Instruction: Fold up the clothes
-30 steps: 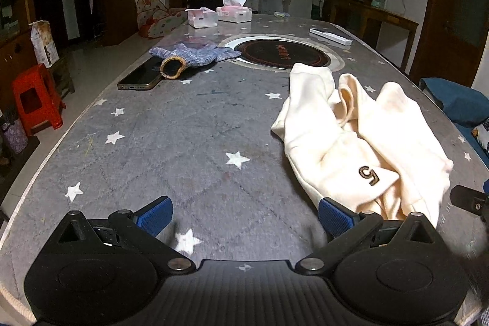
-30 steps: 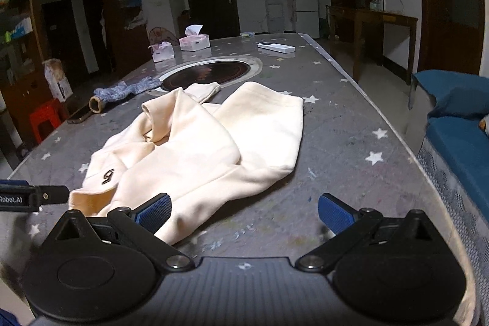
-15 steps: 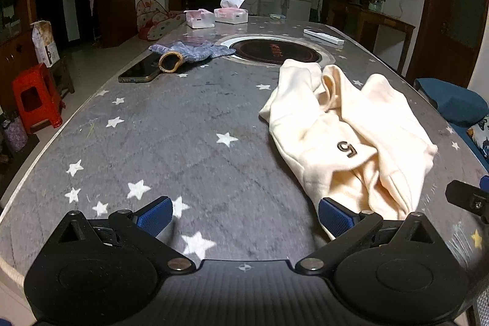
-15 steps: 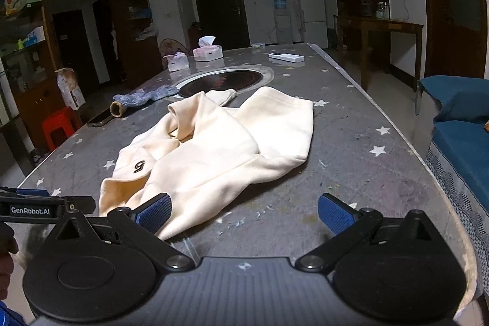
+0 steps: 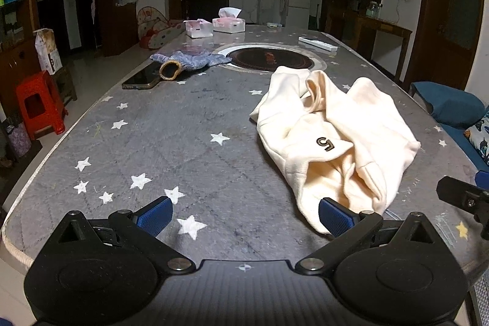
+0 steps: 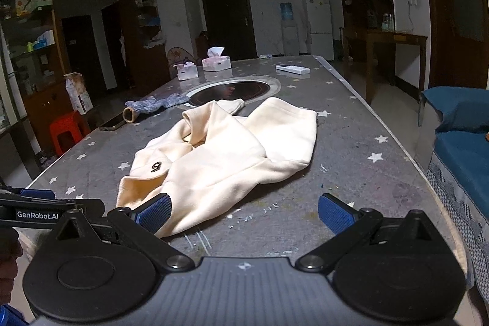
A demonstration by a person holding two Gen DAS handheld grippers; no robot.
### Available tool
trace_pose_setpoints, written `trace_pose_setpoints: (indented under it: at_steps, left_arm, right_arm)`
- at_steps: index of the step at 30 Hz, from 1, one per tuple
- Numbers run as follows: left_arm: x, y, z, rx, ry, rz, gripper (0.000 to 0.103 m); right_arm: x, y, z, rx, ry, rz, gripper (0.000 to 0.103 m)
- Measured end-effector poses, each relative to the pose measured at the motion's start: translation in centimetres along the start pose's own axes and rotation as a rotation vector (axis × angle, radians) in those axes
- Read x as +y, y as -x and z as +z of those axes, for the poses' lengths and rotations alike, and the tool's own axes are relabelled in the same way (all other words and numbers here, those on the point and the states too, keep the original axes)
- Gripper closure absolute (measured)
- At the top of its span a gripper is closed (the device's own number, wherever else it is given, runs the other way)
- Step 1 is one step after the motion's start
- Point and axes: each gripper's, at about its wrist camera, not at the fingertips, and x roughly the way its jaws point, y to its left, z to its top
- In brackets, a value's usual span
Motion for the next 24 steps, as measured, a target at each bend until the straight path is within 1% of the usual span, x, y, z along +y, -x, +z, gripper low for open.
trace_pose_setpoints:
  at_steps: [16,24]
  left_arm:
    - [-0.7,2.1,-0.8,-0.023,-0.004,0.012,0.000]
    - [-1.4,3.2,-0.8,-0.040,-0.023,0.002,0.000]
  right_arm:
    - [1.1,1.5,-0.5,-0.023,0.026,0.021,0.000]
    - [1.2,2.4,-0.5,-0.029,0.037,0.009,0.000]
